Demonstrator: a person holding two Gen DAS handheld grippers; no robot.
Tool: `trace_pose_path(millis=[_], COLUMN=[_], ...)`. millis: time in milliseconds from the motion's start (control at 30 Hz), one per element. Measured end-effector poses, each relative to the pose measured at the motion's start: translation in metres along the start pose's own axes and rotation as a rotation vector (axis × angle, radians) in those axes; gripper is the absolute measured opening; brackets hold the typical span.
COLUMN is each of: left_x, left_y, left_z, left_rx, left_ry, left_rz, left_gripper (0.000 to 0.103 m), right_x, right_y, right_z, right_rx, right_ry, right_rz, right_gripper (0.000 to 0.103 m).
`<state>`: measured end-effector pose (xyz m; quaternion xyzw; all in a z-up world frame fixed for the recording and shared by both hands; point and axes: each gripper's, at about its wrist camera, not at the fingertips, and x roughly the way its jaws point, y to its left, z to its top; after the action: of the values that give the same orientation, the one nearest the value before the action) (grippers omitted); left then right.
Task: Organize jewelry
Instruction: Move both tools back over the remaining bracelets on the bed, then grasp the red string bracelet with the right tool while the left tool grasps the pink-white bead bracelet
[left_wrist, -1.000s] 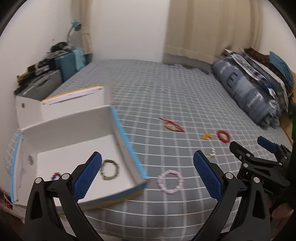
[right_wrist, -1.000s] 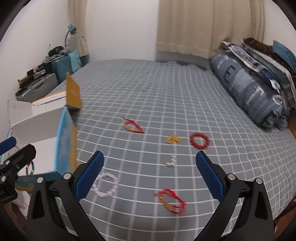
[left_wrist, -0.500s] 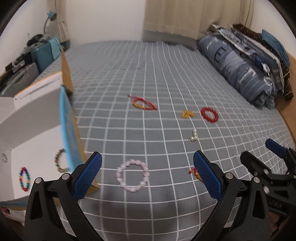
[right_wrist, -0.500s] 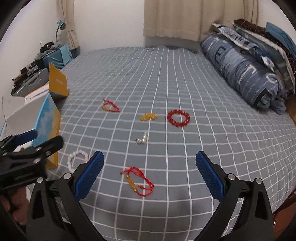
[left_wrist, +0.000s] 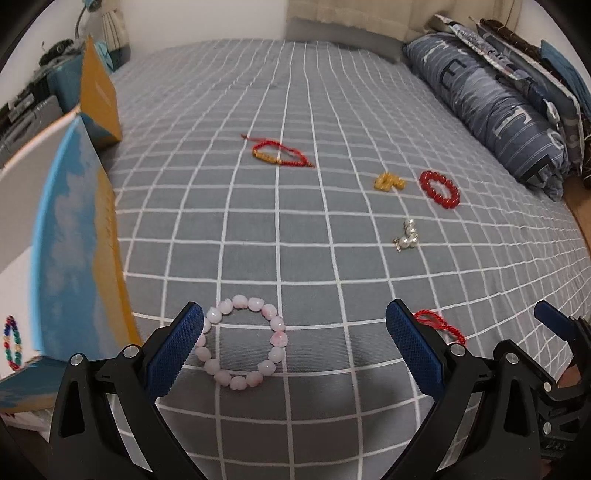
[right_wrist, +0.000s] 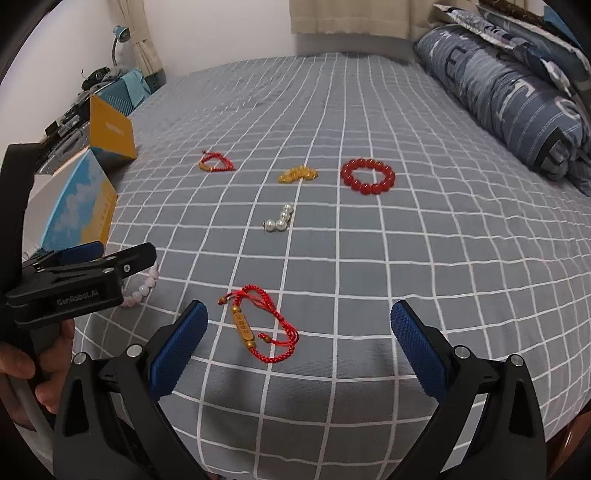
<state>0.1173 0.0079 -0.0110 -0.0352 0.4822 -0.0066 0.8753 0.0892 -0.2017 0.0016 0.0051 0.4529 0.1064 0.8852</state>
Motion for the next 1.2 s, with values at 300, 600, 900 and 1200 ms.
trace_pose_path(millis=[300,600,900,1200], left_x=[0.024,0.04,0.049,0.048], left_y=[0.003,0.004,0.009,0.009], left_z=[-0.005,-0.007,-0.009,-0.009], left_rx=[0.002,0.005,-0.011,0.0], left_ry=[0.044,0.087,0.129,0.134], left_rz=[-0.002,-0.023,-0.027,-0.011], left_gripper=[0.097,0.085,0.061,0.035], right_x=[0.025,0.046,0.056,0.061], right_y=[0.015,0.02,0.024,0.027], right_z=[-0.007,-0.011,-0.01,-0.012], right_rx=[-0.072,-0.089,-0.099,-0.103], right_ry=[0.045,0.091,0.119,0.139], right_rz=[0.012,0.016,0.029,0.025], right_gripper=[0.095,0.086,0.072,0.055])
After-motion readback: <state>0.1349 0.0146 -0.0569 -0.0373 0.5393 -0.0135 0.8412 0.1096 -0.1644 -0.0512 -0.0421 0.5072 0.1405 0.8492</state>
